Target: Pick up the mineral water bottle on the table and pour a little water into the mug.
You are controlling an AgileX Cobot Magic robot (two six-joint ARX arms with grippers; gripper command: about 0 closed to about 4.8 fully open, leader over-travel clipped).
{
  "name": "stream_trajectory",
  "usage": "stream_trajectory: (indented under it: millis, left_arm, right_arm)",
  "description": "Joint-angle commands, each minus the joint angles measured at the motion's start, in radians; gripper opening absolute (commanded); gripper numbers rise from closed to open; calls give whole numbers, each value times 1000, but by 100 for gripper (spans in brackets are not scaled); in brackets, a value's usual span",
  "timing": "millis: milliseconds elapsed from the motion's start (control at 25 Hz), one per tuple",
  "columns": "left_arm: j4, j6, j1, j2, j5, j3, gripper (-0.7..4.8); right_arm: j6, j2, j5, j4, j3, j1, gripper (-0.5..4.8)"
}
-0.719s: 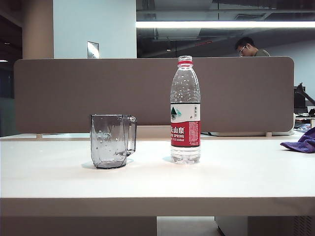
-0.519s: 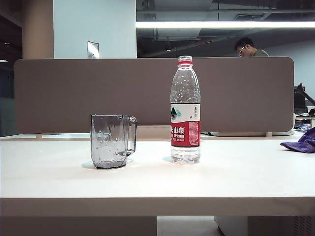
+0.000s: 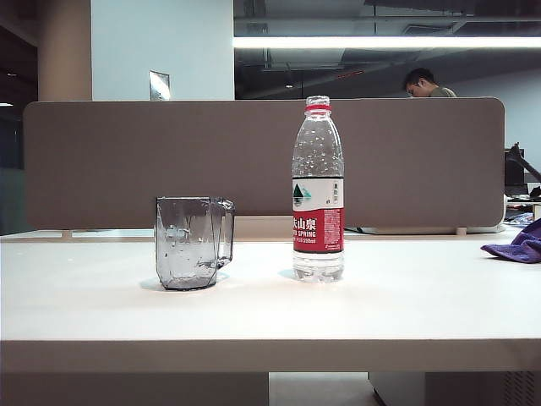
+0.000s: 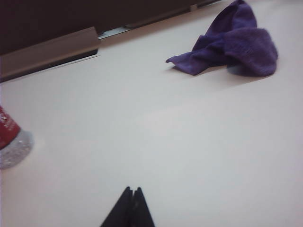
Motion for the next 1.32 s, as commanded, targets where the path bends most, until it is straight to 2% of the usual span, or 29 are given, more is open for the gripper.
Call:
stream_trajectory:
  millis: [40, 160, 320, 559, 639, 879, 1079, 1318]
  left_arm:
    - [2, 0, -146, 1, 2, -3, -3]
    - [-1, 0, -238, 1, 2, 1, -3]
    - [-22, 0, -308, 1, 4, 38, -3]
    - [-7, 0, -320, 1, 4, 45, -3]
    - [-35, 0, -320, 1, 4, 45, -3]
    - [-128, 0, -320, 1, 3, 98, -3]
    - [-141, 0, -320, 1, 3, 188, -3]
    - [-137, 0, -321, 1, 3, 248, -3]
  right_arm:
    - [24, -1, -69, 6, -8, 0, -5]
    - [23, -1, -130, 16, -7, 0, -5]
    - [6, -1, -233, 23, -6, 0, -4]
    - [-43, -1, -274, 26, -4, 2, -5]
    - [-42, -1, -330, 22, 22, 19, -5]
    - [-64, 12, -285, -22, 224, 43, -5]
    - [-301, 130, -443, -355, 463, 43, -5]
    - [-494, 333, -465, -508, 612, 43, -5]
